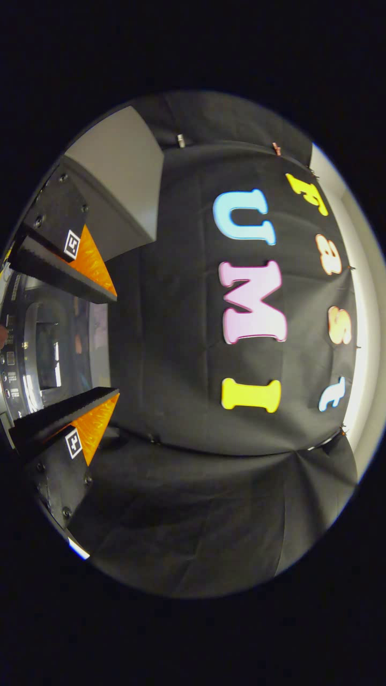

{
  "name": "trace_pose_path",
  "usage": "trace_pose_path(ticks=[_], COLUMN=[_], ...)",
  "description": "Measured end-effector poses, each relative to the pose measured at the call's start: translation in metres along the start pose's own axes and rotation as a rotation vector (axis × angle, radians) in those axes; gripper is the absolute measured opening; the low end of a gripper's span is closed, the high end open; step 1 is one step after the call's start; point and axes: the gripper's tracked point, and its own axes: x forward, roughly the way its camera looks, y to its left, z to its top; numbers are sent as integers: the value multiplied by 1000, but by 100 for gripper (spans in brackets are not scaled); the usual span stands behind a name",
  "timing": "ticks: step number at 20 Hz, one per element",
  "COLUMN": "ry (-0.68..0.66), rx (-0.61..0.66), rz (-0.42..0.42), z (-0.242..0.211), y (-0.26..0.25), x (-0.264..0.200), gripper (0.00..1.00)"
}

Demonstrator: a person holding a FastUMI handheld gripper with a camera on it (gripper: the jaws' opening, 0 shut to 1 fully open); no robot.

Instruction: Put the clothes into the washing machine and then close the washing machine lid.

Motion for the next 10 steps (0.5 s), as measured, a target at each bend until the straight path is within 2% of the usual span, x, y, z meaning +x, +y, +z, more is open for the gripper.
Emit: trace_pose_path(ticks=[6,10], ry=[-116,-139], rx=[-43,-55], rz=[37,48], z=[31,32], y=[12,18], x=[-29,-47], gripper=[98,98])
